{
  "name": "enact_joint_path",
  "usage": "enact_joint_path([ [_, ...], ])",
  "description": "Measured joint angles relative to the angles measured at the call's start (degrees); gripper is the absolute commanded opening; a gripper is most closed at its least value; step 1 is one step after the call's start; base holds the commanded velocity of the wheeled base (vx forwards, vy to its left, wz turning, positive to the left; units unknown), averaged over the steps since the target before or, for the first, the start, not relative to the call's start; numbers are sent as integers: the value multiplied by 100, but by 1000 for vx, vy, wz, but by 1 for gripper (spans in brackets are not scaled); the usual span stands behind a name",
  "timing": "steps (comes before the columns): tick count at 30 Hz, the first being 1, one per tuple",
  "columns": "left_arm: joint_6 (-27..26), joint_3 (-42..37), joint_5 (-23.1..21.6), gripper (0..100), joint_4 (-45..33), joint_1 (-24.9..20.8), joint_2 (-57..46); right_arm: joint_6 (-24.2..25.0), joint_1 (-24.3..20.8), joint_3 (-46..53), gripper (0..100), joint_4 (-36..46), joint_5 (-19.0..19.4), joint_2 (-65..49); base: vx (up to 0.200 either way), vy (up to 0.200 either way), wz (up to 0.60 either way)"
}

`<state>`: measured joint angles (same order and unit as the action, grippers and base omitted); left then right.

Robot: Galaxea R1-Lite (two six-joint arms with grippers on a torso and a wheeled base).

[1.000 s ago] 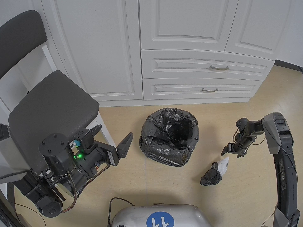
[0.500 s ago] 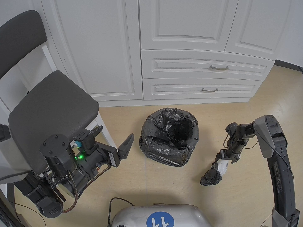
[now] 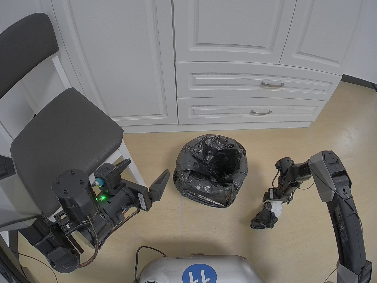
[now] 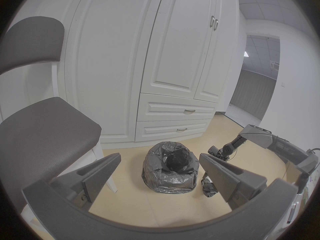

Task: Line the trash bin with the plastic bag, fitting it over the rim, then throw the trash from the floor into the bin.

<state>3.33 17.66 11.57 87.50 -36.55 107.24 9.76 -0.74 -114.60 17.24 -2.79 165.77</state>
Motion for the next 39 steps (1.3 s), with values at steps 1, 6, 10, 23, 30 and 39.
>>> enact_joint_path([
  [1, 1, 0, 0, 100, 2, 0, 1, -5, 1, 0, 100, -118, -2, 33, 0, 0, 0],
  [6, 6, 9, -7, 100, 0, 0, 11, -137, 12, 0, 100, -343, -11, 157, 0, 0, 0],
  [10, 9, 16, -7, 100, 2, 0, 50, -222, 17, 0, 100, -350, -5, 206, 0, 0, 0],
  [23, 26, 20, -5, 100, 0, -61, 163, -969, 17, 0, 100, -341, 304, 251, 0, 0, 0],
  [30, 20, 55, 6, 100, 0, -71, 266, -969, 17, 0, 0, -352, 317, 254, 0, 0, 0],
  [39, 15, 46, 17, 100, 17, -71, 282, -666, 52, 0, 0, -411, 319, 245, 0, 0, 0],
])
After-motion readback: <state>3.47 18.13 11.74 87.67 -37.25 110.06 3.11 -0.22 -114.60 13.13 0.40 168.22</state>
